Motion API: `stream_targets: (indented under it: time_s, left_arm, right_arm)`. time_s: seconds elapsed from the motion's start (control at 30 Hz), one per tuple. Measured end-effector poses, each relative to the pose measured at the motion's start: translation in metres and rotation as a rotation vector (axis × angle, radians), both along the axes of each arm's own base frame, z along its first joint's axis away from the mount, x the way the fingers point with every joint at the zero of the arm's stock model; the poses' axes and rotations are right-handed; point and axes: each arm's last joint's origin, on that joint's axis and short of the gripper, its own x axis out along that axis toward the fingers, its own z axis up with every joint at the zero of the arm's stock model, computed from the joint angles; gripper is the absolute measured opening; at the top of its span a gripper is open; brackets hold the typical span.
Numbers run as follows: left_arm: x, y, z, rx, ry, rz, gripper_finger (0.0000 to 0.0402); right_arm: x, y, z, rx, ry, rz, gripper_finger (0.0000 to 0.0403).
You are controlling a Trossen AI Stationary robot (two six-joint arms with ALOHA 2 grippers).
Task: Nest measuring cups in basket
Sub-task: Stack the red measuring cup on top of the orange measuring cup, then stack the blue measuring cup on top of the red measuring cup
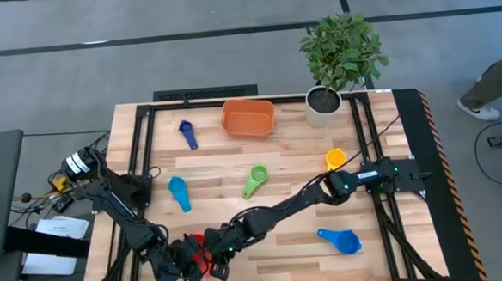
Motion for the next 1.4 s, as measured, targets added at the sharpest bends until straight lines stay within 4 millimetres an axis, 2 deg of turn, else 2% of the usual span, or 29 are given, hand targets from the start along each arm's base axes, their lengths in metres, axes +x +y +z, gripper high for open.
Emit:
stream_targets:
  time_s: [0.2,0.47,0.67,0.8,0.87,1.0,1.23,1.4]
  left_arm:
    - [-0.004,-0.003,0.0,-0.018,0.014,0.0,0.0]
    - [-0.001,0.0,0.0,-0.006,0.012,0.021,0.0]
    - [0.001,0.002,0.0,0.0,0.008,0.025,0.0]
    - [0.0,0.004,0.007,-0.011,-0.015,0.036,0.0]
    - [-0.002,0.006,0.015,-0.007,-0.048,0.046,0.0]
    - [-0.01,0.018,0.036,0.014,-0.091,0.07,0.0]
    - [-0.028,0.051,0.073,0.083,-0.155,0.115,0.0]
    - [-0.036,0.077,0.097,0.159,-0.256,0.148,0.0]
  right_arm:
    - [-0.006,-0.004,0.007,-0.036,0.056,-0.028,0.0012]
    - [-0.007,-0.004,0.005,-0.043,0.06,-0.021,0.0022]
    - [-0.005,-0.009,0.005,-0.049,0.064,-0.028,0.0014]
    - [-0.008,-0.016,0.01,-0.07,0.091,-0.027,0.0019]
    - [-0.009,-0.022,0.02,-0.08,0.083,-0.039,0.0026]
    - [-0.022,-0.036,0.054,-0.187,0.096,-0.067,0.0034]
    - [-0.06,-0.057,0.103,-0.405,0.194,-0.069,0.003]
    - [-0.086,-0.069,0.14,-0.488,0.211,-0.153,0.0033]
